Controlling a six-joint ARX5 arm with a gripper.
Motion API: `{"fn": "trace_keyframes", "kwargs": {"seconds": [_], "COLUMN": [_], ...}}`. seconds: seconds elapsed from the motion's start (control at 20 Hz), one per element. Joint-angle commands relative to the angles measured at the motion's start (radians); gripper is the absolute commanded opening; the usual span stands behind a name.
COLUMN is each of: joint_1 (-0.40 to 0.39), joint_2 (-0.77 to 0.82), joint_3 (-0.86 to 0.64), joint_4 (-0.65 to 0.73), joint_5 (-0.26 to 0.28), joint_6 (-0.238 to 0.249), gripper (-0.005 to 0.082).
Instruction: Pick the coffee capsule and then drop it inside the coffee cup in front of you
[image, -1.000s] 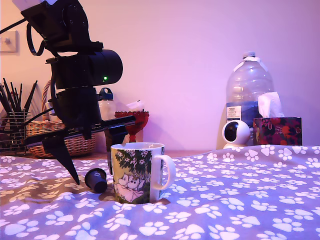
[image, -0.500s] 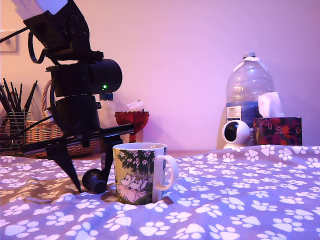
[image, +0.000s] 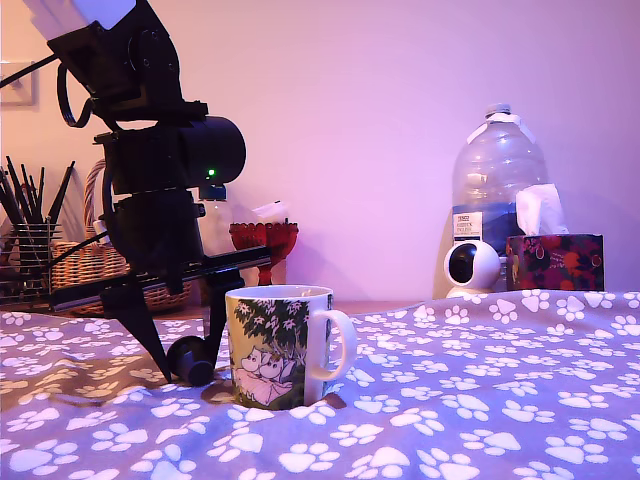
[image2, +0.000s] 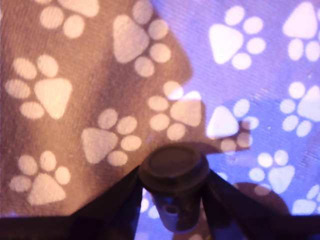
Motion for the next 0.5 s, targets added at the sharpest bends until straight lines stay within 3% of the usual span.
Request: {"fn": "trace_keyframes", "kwargs": {"seconds": [0.0,0.45], "joint_1": [-0.002,0.000], "joint_2": [0.026,0.025], "joint_3": [0.005,0.143], "joint_4": [-0.006,-0.141], "joint_5": [0.011,0.022], "joint_6": [0.033,0.267], "gripper": [0.0266,0.0266]}}
